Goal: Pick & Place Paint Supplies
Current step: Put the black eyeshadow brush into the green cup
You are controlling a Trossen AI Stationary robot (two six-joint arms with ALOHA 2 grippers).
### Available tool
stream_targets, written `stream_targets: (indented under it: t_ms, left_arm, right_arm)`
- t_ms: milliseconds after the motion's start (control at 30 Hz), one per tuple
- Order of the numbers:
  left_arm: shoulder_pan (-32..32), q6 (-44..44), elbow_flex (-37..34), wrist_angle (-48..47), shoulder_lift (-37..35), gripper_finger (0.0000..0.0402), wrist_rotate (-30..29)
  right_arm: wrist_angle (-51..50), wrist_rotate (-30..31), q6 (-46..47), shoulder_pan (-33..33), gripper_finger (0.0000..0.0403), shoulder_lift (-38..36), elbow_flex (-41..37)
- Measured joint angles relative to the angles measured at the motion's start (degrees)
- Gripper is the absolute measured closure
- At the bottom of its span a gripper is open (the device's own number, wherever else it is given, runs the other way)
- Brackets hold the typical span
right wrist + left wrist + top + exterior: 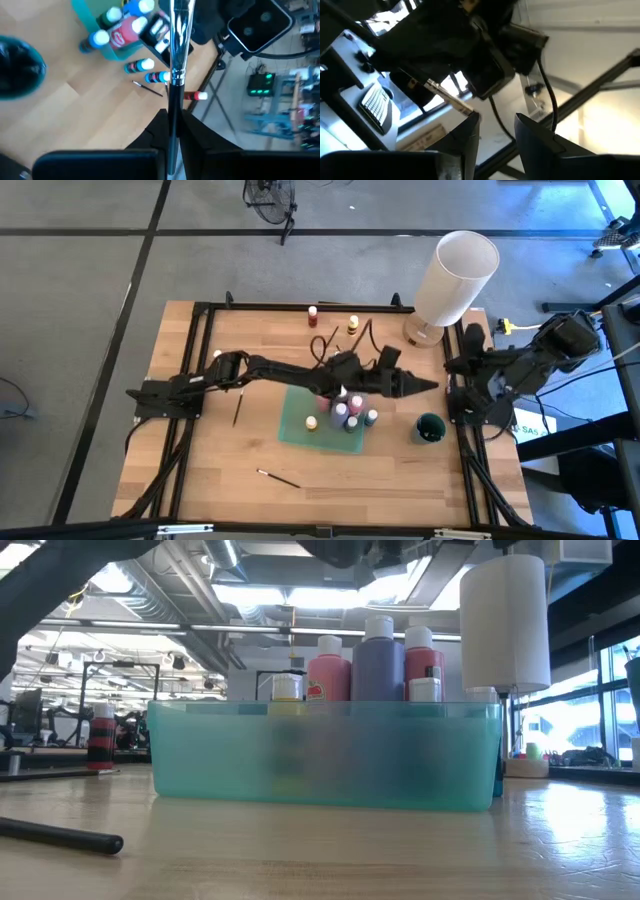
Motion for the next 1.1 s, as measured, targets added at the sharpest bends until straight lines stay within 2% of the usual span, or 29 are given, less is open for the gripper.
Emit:
stream_targets:
  t_ms: [233,400,533,667,867,1000,1100]
  left_arm:
    - [4.5,-0.1,0.0,-0.8,-0.8,0.0294,10.6]
    - [8.4,-0.1,0.0,-0.8,-1.2,0.0302,16.6]
    - [11.1,2.9,0.0,-1.3,-2.2,0.0308,24.0]
    - [13.3,7.6,0.0,-2.4,-3.8,0.0311,31.6]
    - [15.8,17.0,-0.1,-8.7,-8.7,0.0320,41.5]
    - [16.5,27.6,0.0,-19.8,-13.5,0.0329,45.8]
    - [16.8,38.2,0.0,-31.1,-18.1,0.0337,45.7]
  right_arm:
    - [0.1,-6.8,15.2,0.0,0.0379,-3.7,0.0]
    - [2.6,-15.0,26.9,0.0,0.0379,-4.8,0.0]
    - [10.2,-23.1,32.7,0.0,0.0379,-5.2,0.0]
    - [20.4,-29.5,33.5,0.0,0.0379,-5.0,0.0]
    - [29.9,-29.9,35.1,0.3,0.0379,-5.0,0.0]
    - [36.3,-31.2,38.9,2.6,0.0379,-5.3,0.0]
    - [34.9,-26.9,42.8,5.5,0.0379,-5.7,0.0]
